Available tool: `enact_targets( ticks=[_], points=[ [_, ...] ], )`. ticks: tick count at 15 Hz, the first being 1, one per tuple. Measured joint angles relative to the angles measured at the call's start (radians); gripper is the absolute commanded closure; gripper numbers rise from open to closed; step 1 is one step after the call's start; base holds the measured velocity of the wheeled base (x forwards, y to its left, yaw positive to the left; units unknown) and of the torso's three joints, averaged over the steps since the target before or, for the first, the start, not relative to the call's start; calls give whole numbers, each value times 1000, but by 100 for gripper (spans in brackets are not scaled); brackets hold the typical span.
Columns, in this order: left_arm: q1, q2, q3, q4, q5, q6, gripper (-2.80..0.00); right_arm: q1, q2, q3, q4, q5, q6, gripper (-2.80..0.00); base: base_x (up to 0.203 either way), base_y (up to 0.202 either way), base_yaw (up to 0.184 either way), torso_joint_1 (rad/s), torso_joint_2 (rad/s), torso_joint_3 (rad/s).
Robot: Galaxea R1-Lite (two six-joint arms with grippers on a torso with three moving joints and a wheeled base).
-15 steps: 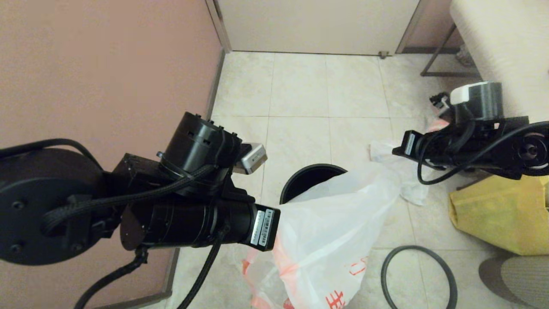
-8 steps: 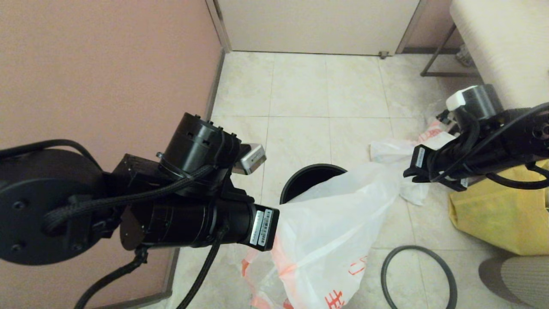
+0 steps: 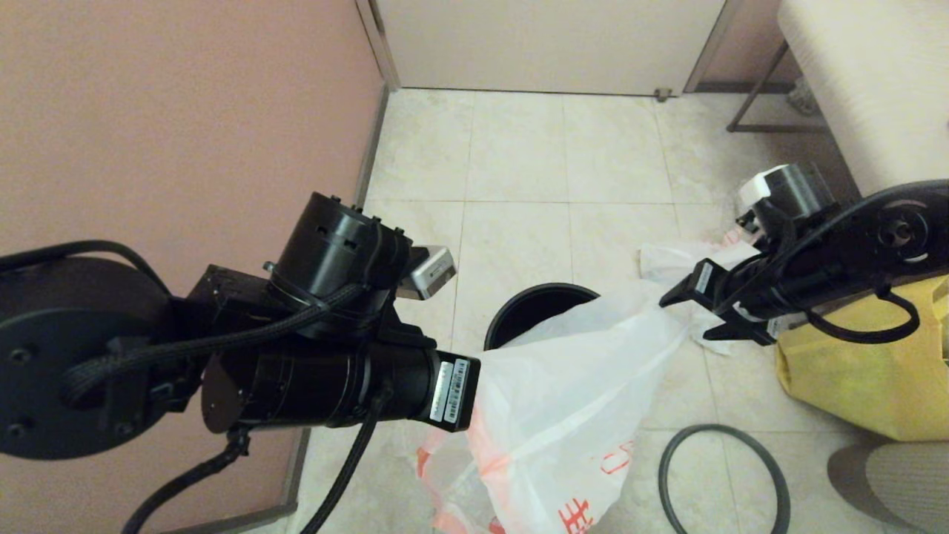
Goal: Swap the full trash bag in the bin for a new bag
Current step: Put the new garbage bag on the trash can
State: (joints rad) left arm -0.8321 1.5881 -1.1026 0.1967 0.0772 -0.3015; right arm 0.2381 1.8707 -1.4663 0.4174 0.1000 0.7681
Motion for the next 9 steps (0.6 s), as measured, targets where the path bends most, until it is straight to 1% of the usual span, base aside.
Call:
enact_targets(
  ticks=[1,2,4,7,9],
  points=[
    [0,-1,0,0,0,0,0,5,16,-2,-1,4,13,-280,0,0,0,0,0,0],
    [1,-3,0,0,0,0,0,11,35,-4,-10,4,17,0,0,0,0,0,0,0],
    [1,-12,4,0,-1,0,0,23,71,-6,-53,-5,26,0,0,0,0,0,0,0],
    [7,-31,18,-20,1,0,0,43,92,-7,-56,-7,30,0,0,0,0,0,0,0],
    [10,-45,34,-46,6,0,0,74,98,-6,-56,-9,31,0,0,0,0,0,0,0]
  ],
)
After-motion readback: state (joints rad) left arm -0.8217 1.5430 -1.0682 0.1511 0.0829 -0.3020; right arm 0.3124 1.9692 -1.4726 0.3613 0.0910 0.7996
